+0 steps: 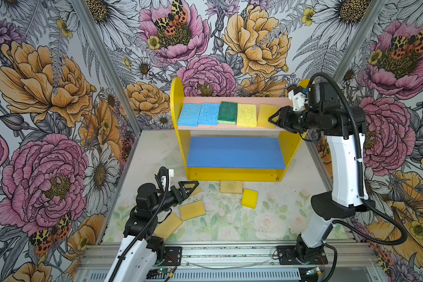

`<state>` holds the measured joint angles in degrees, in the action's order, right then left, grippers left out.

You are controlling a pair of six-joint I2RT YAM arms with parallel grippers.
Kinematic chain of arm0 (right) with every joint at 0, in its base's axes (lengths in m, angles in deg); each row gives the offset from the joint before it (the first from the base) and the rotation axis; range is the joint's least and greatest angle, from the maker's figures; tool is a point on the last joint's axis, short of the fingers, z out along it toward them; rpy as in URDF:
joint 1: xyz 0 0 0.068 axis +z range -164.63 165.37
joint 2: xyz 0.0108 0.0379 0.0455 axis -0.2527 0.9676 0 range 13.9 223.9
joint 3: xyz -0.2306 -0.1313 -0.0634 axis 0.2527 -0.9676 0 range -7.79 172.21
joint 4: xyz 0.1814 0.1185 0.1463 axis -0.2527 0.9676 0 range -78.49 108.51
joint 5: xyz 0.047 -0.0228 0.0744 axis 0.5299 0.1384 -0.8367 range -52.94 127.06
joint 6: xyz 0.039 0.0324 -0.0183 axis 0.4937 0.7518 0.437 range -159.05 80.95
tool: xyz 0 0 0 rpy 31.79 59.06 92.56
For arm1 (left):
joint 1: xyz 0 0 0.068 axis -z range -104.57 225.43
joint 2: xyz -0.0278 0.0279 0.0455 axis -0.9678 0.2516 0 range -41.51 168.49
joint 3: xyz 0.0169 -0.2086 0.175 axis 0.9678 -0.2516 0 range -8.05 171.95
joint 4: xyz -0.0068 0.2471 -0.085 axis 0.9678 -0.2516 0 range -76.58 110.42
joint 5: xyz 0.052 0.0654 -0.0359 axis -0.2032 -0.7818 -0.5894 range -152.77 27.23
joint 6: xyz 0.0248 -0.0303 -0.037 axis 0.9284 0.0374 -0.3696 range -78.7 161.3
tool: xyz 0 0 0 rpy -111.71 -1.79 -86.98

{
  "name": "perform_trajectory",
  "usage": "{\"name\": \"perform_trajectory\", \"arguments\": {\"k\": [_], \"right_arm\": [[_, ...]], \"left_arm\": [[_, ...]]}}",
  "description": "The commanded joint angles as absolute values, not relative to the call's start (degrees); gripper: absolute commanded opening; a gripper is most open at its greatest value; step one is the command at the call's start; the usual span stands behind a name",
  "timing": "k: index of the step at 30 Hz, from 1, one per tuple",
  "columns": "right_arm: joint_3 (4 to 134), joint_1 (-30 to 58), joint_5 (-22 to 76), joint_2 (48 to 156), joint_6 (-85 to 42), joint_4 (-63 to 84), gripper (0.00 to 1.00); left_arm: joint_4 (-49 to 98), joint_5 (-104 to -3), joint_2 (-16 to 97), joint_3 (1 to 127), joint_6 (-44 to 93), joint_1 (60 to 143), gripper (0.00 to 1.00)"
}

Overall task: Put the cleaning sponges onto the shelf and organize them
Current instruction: 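Lower the yellow foam sponge beside the yellow cellulose sponge and release it, then withdraw the right gripper from the shelf down toward the bright yellow sponge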

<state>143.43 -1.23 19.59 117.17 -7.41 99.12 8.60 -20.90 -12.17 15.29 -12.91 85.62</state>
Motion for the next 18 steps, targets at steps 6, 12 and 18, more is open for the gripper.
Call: {"name": "perform_trajectory", "arguments": {"k": [6, 12, 18], "right_arm": [[143.56, -1.77, 20.15, 118.83, -8.16, 96.34, 0.52], [143.64, -1.96, 19.75, 119.54, -8.48, 94.60, 0.61], [143.64, -1.94, 16.95, 120.16, -8.72, 92.67, 0.64]], "left_arm": [[8.37, -19.29, -12.77, 15.34, -13.04, 84.92, 0.99], [8.37, -19.38, -12.60, 15.34, -12.92, 84.88, 0.99], [8.17, -19.40, -12.68, 15.35, -12.88, 84.73, 0.99]]}}
